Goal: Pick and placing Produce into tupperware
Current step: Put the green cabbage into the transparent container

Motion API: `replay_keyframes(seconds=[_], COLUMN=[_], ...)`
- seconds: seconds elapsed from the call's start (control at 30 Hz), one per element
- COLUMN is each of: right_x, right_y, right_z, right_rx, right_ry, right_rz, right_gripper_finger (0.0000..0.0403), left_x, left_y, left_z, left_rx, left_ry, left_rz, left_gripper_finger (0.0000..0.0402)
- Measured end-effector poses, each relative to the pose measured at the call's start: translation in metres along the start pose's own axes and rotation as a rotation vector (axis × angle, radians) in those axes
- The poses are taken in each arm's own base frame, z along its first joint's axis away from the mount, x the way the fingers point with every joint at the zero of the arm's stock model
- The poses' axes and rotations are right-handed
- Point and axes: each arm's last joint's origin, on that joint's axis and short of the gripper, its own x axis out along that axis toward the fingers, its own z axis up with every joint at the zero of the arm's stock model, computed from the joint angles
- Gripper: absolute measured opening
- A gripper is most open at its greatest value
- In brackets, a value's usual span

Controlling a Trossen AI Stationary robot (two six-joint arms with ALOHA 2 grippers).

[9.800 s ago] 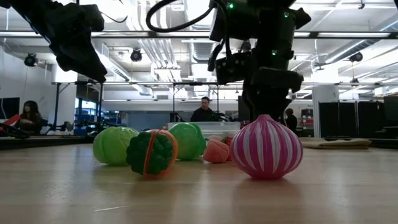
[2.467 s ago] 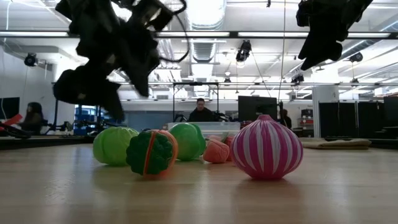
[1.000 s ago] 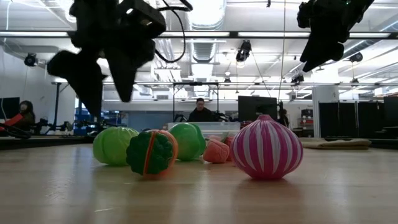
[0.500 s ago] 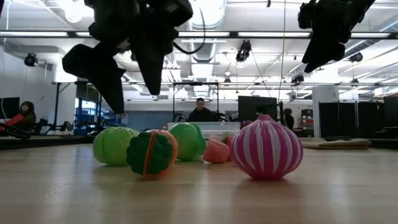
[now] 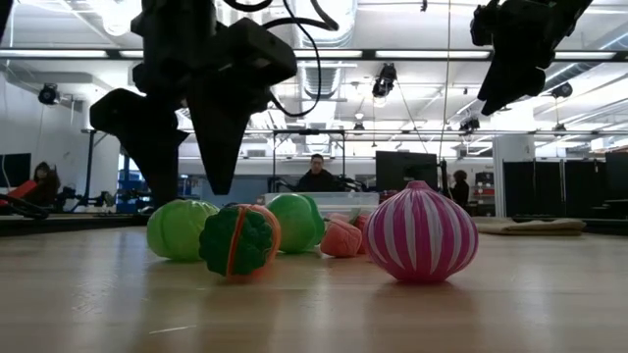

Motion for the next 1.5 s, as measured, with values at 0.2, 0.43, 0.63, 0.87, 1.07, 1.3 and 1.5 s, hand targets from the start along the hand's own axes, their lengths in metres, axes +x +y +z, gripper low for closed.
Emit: replay_keyframes(seconds=[0.2, 0.43, 0.63, 0.87, 1.07, 1.3, 1.5], right_x=[0.0, 0.0, 0.0, 0.0, 0.0, 0.0, 0.0], right_y=[0.0, 0.0, 0.0, 0.0, 0.0, 0.0, 0.0], right_z=[0.0, 0.0, 0.0, 0.0, 0.0, 0.0, 0.001], right_rx=[0.0, 0.0, 0.001, 0.001, 0.0, 0.0, 0.0], right_ry=[-0.001, -0.003, -0.004, -0.004, -0.004, -0.004, -0.013], right_rz=[0.0, 0.001, 0.001, 0.001, 0.001, 0.001, -0.019], right_gripper_finger=[0.0233, 0.0233, 0.0233, 0.0233, 0.0233, 0.0233, 0.0233], left_x=[0.002, 0.008, 0.01, 0.02, 0.022, 0.024, 0.024], left_y=[-0.001, 0.002, 0.004, 0.004, 0.008, 0.009, 0.01], left_z=[0.0, -0.001, -0.001, -0.002, -0.003, -0.003, -0.004], left_rx=[0.029, 0.028, 0.028, 0.019, 0.02, 0.022, 0.03], left_ry=[-0.001, 0.009, 0.01, -0.002, 0.003, 0.01, 0.01], left_rz=[-0.011, -0.014, -0.012, -0.066, -0.049, -0.043, -0.041], left_gripper_finger=[0.0286, 0.0286, 0.0286, 0.0286, 0.0286, 0.0286, 0.0285])
